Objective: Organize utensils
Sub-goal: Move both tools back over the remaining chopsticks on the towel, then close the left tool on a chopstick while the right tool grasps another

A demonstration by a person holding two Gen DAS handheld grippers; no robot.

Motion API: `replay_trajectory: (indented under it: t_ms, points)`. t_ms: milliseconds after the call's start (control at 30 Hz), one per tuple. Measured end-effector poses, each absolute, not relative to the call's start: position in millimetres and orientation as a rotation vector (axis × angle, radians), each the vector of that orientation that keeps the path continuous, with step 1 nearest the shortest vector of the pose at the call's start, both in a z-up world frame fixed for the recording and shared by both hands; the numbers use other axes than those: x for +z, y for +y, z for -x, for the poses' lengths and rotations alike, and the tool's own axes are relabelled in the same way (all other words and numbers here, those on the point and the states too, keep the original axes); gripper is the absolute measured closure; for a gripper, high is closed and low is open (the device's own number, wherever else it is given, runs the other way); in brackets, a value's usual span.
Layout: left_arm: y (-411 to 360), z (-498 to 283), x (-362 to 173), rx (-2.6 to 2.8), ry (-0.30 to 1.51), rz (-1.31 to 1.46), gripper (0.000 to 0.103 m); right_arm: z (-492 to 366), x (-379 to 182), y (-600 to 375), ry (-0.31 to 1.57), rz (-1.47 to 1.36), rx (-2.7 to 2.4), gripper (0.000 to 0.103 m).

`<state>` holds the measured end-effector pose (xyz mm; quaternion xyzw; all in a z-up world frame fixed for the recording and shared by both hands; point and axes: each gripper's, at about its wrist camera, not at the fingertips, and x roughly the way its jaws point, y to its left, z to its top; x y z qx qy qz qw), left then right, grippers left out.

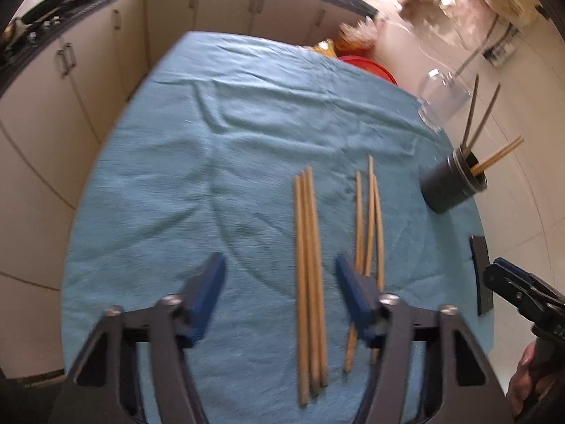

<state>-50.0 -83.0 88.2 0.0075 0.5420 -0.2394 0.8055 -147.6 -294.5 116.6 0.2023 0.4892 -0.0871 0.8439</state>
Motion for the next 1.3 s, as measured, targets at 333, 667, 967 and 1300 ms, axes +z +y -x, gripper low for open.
replay_trajectory:
  t_ms: [333, 667, 967, 1300]
  points:
    - [-125.1, 23.4, 44.4, -0.547, 1.245, -0.099, 0.081, 171.6, 113.9, -326.6, 1.039, -0.443, -0.250, 0.020]
    - [-142.8, 14.7, 28.4, -0.540, 1.247, -0.151, 0.085, 177.1, 112.5, -346.7, 1.041, -0.442, -0.281, 0.020]
    - [-136.6, 7.5, 28.1, -0.489, 1.236, -0.166, 0.094, 165.7, 107.6, -347.7, 1.062, -0.432, -0.245, 0.023]
    - [-119.8, 7.6, 26.1, -0.490, 1.237, -0.134, 0.096, 146.3, 101.2, -330.0, 1.092, -0.410, -0.188, 0.023]
